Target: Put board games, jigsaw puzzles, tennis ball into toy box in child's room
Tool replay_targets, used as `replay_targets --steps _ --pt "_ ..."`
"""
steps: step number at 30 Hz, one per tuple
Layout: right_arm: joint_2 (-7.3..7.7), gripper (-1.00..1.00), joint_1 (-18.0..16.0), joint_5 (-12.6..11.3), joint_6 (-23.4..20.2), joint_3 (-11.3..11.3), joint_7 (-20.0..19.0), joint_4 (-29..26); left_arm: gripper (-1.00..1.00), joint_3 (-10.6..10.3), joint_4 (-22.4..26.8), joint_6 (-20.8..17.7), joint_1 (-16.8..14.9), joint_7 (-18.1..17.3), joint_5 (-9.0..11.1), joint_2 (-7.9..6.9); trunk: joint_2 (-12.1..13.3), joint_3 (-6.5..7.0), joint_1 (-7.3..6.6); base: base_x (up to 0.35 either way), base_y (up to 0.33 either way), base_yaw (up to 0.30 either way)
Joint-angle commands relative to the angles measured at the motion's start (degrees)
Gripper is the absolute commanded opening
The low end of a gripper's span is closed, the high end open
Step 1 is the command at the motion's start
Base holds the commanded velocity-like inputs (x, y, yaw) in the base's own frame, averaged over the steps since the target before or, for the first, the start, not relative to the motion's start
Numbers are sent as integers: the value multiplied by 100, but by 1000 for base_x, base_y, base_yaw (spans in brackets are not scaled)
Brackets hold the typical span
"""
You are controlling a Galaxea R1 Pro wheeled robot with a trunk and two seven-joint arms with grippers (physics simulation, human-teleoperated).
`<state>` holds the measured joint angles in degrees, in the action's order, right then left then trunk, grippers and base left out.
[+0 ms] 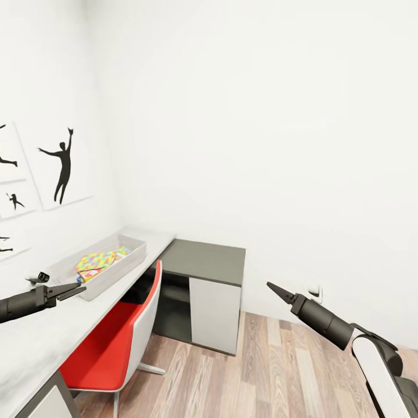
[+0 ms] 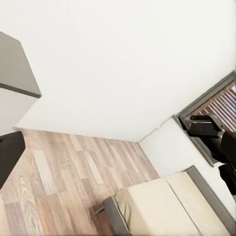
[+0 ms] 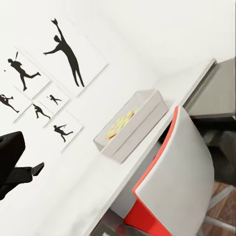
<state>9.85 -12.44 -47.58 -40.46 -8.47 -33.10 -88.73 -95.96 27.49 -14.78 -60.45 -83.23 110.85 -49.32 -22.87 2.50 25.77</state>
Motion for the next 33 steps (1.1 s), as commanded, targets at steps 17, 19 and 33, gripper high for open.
replay_targets --steps 17,19,33 --pt "-1 100 -4 -23 -41 -6 -4 5 100 -54 12 -60 -11 -13 53 1 -5 78 1 -159 0 -272" --pt "-1 100 -4 -23 -41 -6 -4 3 100 -55 14 -60 -11 -14 52 2 -5 88 1 -96 0 -272" --pt "-1 100 -4 -23 -41 -6 8 5 100 -55 11 -60 -10 -9 49 2 -5 148 1 -23 0 -267"
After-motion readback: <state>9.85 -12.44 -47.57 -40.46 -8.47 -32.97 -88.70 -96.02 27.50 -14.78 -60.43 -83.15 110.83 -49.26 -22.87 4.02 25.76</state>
